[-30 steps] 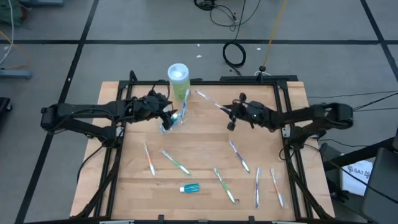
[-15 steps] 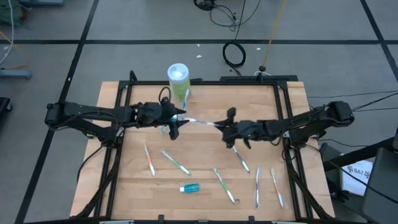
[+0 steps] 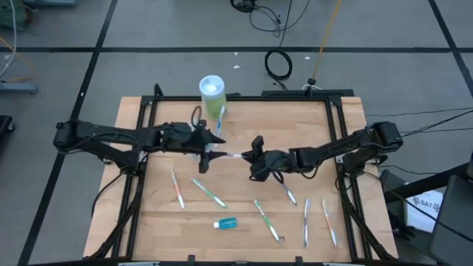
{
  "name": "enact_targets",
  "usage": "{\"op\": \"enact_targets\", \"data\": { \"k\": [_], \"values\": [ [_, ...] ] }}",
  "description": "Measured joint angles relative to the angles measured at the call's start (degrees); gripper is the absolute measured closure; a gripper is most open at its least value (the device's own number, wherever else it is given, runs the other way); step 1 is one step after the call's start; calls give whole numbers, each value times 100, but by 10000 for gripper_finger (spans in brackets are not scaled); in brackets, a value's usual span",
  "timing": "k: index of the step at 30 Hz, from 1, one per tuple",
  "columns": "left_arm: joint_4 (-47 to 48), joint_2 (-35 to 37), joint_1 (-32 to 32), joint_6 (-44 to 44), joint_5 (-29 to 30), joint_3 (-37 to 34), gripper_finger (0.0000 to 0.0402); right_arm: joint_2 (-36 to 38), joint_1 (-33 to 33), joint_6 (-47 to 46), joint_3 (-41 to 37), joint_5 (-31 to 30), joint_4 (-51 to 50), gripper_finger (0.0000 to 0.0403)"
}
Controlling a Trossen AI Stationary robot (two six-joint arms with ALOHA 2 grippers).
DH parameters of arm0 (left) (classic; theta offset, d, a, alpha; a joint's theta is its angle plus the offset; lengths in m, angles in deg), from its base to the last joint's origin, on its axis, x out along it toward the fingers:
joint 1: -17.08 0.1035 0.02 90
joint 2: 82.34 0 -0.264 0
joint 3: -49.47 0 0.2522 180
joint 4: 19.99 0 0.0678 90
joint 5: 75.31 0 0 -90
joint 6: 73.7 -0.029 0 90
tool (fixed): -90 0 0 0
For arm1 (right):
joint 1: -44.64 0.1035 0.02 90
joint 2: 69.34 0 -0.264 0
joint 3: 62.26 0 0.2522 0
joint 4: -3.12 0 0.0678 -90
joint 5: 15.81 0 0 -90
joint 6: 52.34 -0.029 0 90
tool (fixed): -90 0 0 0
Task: Pick & Place toothbrushing station
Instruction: Put the top purple toothbrush into the transparent organizer
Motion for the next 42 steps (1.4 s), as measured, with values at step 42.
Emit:
{"op": "enact_targets", "data": {
  "k": [42],
  "values": [
    [262, -1139, 221, -416, -218, 0, 300, 3, 67, 327, 26, 2, 308, 364]
  ]
}}
